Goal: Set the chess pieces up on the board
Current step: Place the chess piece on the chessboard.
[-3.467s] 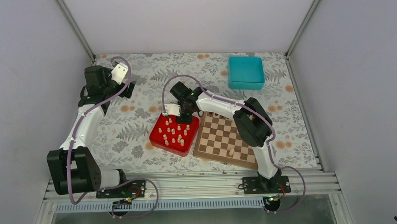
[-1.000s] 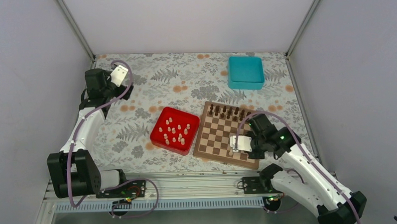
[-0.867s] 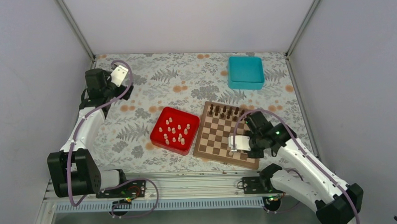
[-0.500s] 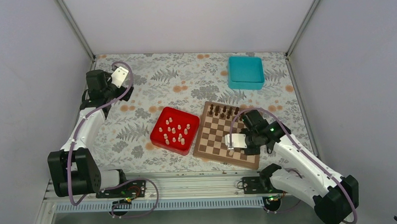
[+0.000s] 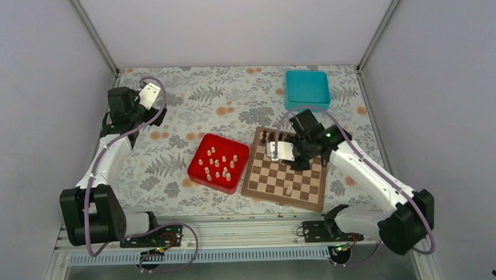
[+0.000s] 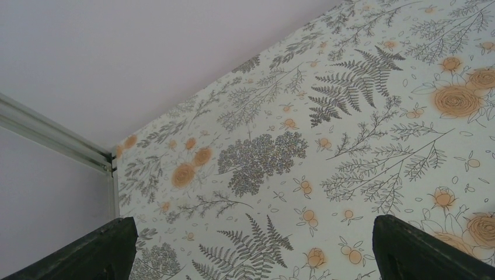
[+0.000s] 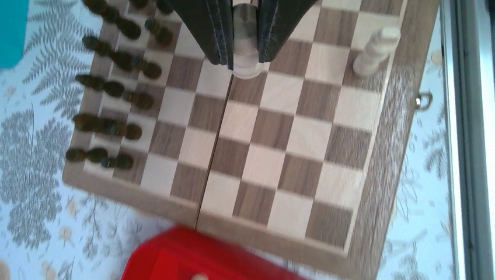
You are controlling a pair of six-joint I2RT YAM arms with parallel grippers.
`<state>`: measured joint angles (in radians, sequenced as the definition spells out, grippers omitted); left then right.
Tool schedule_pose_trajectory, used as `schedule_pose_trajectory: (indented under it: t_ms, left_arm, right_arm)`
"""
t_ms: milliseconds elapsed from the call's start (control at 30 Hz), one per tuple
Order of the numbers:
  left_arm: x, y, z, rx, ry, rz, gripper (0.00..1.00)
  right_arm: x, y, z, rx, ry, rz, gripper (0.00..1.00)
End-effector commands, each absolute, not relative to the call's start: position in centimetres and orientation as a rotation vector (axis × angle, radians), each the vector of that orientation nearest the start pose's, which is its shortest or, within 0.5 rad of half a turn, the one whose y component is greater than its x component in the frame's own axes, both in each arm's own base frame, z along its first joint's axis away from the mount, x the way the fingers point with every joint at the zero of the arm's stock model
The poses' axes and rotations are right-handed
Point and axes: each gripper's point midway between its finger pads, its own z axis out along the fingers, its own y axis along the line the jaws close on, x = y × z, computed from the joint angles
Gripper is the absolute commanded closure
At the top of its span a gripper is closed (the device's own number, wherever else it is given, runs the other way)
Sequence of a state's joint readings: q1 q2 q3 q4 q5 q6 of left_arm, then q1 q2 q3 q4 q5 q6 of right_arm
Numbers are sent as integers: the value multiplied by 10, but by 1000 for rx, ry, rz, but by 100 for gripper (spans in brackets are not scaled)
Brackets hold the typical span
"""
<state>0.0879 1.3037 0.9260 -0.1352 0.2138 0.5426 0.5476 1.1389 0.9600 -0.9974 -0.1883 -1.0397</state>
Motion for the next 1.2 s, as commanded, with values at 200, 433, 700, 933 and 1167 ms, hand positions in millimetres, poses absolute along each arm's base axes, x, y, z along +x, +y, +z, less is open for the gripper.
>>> schedule_pose_trajectory:
  t_ms: [200,433,700,933,1167]
  left_arm:
    - [411,-2,232,600,1926,172,0]
    - [412,0,228,594,1931,177,0]
    - [411,0,230,592,1927,179,0]
    - [410,-2,229,597,1927,170,0]
    - [409,-3,231,601,1921,166,0]
  right_arm:
    - [184,215,134,-2040,1845,381,96]
    - [165,228,103,-2101,1828,367,96]
    - [152,241,85,-2133,1808,383,96]
    - [154,248,78,-2139,1802,383,96]
    - [155,248,73,-2154,1820,371,96]
